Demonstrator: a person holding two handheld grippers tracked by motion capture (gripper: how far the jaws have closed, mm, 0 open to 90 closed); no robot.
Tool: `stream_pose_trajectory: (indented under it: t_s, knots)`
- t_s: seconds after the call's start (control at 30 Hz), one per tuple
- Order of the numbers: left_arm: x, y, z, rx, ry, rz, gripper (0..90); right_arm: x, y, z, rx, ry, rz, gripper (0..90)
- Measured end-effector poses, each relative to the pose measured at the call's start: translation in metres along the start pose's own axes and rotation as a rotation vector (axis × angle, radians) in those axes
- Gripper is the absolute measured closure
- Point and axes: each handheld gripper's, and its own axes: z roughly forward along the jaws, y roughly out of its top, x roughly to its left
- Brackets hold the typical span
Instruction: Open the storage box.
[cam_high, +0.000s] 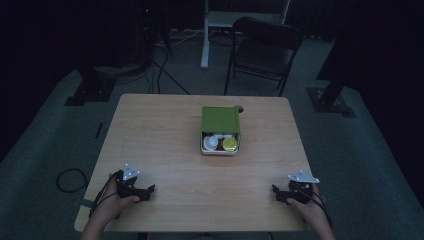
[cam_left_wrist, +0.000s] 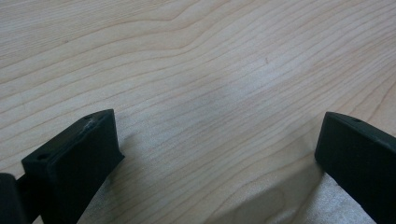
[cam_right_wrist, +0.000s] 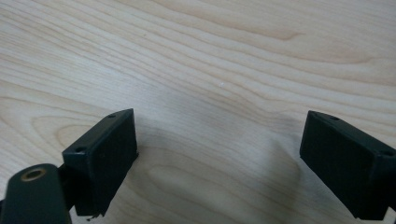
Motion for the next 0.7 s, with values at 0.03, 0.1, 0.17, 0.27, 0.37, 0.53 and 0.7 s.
stream_pose_trajectory:
  t_s: [0.03,0.1,0.17,0.27,0.37,0.53,0.7]
  knots:
    - [0.0000,0.0000,0.0000,0.000,0.000,0.000,0.1,-0.0001,0.0001,-0.0001,0.003,0.002,0.001,10.7]
    - [0.0000,0.0000,0.0000,0.000,0.000,0.000,0.1,-0.0020,-0.0019,0.0017,-0.005,0.039,0.034,10.6]
    - [0.0000,0.0000,0.0000,0.000,0.000,0.001,0.1,-0.0022,-0.0022,0.0019,-0.004,0.044,0.041,10.6]
    - [-0.0001,0.0000,0.0000,0.000,0.000,0.000,0.1,-0.0019,-0.0022,0.0018,-0.003,0.050,0.038,10.6]
    - [0.0001,-0.0001,0.0000,0.000,-0.002,0.001,0.1,-0.0020,-0.0022,0.0019,-0.003,0.053,0.038,10.6]
    - [0.0005,-0.0004,0.0000,-0.003,-0.006,0.004,0.1,0.0004,-0.0024,0.0012,-0.001,0.054,0.036,10.6]
    - [0.0006,-0.0004,0.0000,-0.004,-0.008,0.005,0.1,0.0071,-0.0021,0.0011,-0.002,0.065,0.022,10.6]
